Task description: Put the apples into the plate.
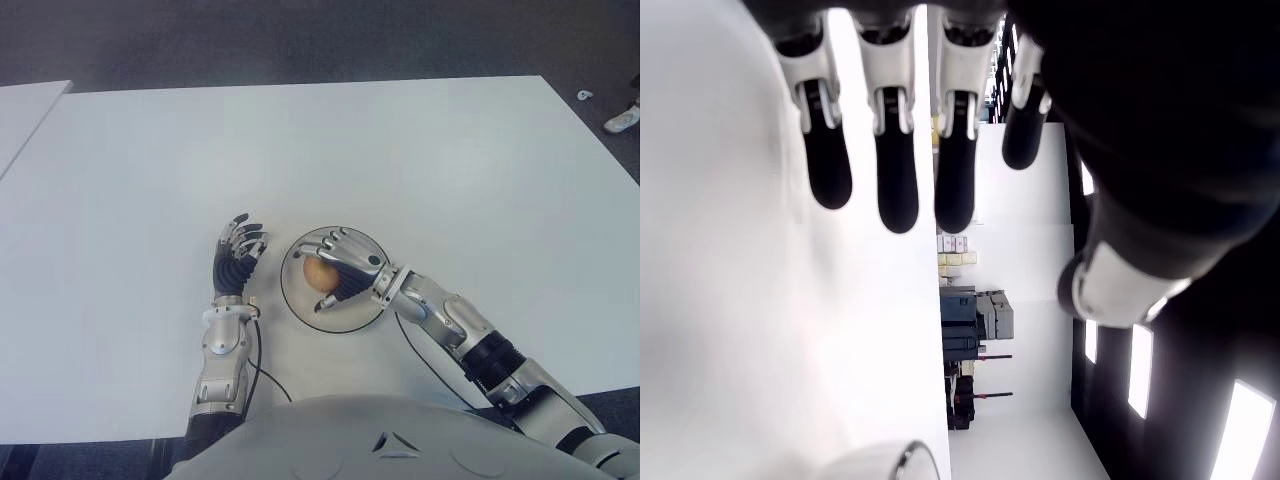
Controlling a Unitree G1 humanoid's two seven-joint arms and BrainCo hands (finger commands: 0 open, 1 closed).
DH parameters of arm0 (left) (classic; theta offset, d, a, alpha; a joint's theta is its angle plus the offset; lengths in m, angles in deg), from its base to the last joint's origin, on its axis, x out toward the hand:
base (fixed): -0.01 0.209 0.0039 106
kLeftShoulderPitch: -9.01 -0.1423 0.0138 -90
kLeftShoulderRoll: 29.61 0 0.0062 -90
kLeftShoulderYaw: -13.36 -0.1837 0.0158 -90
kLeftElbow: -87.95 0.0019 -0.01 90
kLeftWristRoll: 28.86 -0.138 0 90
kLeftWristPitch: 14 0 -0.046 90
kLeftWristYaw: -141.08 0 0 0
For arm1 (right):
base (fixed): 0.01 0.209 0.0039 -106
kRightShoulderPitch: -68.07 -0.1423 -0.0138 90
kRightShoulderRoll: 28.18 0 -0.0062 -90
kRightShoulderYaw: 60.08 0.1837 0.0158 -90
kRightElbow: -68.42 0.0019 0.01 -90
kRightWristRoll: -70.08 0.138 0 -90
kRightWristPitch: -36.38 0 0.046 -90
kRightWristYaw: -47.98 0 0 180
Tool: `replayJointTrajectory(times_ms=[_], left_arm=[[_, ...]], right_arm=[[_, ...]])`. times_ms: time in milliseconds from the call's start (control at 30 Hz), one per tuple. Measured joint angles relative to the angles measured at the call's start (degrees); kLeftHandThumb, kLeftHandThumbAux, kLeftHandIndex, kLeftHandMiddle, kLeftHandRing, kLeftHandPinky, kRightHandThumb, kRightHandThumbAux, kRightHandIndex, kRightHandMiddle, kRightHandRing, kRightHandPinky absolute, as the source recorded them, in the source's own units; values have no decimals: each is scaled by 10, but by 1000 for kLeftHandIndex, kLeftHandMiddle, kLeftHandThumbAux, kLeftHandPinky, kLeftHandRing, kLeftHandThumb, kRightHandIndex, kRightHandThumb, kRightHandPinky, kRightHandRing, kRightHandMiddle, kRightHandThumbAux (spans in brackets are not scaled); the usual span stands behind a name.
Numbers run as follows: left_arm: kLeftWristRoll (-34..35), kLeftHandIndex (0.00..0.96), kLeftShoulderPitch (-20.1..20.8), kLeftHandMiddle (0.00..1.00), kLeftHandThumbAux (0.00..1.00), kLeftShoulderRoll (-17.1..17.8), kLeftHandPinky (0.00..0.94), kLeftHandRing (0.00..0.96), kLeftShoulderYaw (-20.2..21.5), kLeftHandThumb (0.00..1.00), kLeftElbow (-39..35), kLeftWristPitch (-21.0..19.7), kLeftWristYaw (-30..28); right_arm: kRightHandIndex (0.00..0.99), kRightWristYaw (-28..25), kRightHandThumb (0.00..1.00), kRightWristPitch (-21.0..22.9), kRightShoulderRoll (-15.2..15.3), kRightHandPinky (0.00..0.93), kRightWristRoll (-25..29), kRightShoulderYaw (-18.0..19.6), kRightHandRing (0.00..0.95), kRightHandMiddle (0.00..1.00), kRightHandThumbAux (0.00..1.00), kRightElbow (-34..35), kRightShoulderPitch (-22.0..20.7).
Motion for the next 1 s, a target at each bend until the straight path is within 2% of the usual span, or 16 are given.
replayJointTrajectory(times_ms=[300,567,1000], left_arm=[[6,196,6,323,703,3,337,334,2,258,14,19,-4],[5,189,14,318,711,5,336,331,2,270,20,22,-4],[11,209,20,333,731,9,348,346,4,302,34,42,-7]], right_arm=[[0,10,29,-35,32,0,-3,8,0,0,368,1,-8],[0,52,38,-70,32,0,-2,17,0,0,341,-11,-8],[0,65,58,-97,32,0,26,45,0,0,331,-20,-6]])
